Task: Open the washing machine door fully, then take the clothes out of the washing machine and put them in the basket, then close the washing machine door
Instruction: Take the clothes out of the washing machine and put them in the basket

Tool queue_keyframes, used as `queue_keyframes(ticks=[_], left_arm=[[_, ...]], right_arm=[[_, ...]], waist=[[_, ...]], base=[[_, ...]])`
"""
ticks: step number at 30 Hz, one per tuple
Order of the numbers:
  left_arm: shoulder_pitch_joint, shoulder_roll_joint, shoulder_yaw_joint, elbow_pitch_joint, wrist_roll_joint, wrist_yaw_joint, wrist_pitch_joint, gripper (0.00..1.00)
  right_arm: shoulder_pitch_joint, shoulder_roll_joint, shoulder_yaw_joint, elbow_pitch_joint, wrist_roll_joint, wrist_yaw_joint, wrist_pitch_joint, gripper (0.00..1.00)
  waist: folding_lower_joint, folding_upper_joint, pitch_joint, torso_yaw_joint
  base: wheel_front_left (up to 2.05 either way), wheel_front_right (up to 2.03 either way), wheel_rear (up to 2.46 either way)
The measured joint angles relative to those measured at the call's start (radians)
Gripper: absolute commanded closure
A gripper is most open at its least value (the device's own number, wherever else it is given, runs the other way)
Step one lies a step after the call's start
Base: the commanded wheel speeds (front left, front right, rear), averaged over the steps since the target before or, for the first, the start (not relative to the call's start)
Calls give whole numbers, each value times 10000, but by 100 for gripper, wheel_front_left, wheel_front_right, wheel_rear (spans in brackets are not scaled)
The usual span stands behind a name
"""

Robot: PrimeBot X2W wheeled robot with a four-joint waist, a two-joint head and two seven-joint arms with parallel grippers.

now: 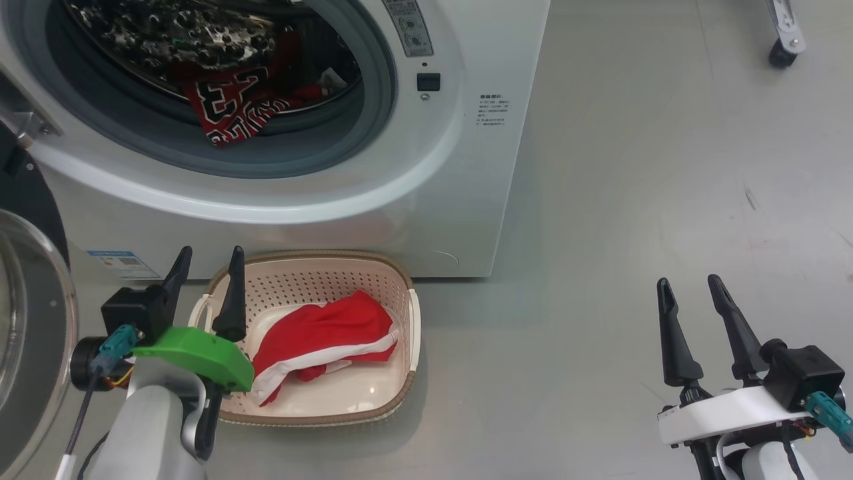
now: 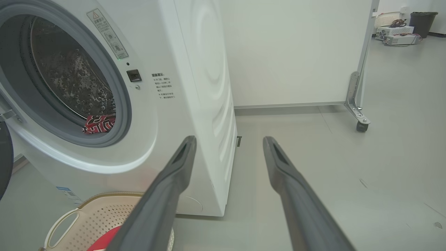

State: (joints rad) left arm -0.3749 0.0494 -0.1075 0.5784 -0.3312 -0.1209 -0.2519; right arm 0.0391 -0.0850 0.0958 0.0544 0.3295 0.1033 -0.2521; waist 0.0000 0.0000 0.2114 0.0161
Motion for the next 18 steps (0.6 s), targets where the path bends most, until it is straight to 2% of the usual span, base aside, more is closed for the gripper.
queue_keyframes(ticks=[10,18], left_arm=[[1401,-33,115,-1080,119,0,0,0],[2277,-40,257,-1808,163,0,0,0]], right_arm=[[653,79,6,6,249,12,0,0],[954,153,82,-17,330,13,0,0]], waist=[[0,0,-1005,496],[0,0,-1412,498]], base=[[0,0,0],[0,0,0]])
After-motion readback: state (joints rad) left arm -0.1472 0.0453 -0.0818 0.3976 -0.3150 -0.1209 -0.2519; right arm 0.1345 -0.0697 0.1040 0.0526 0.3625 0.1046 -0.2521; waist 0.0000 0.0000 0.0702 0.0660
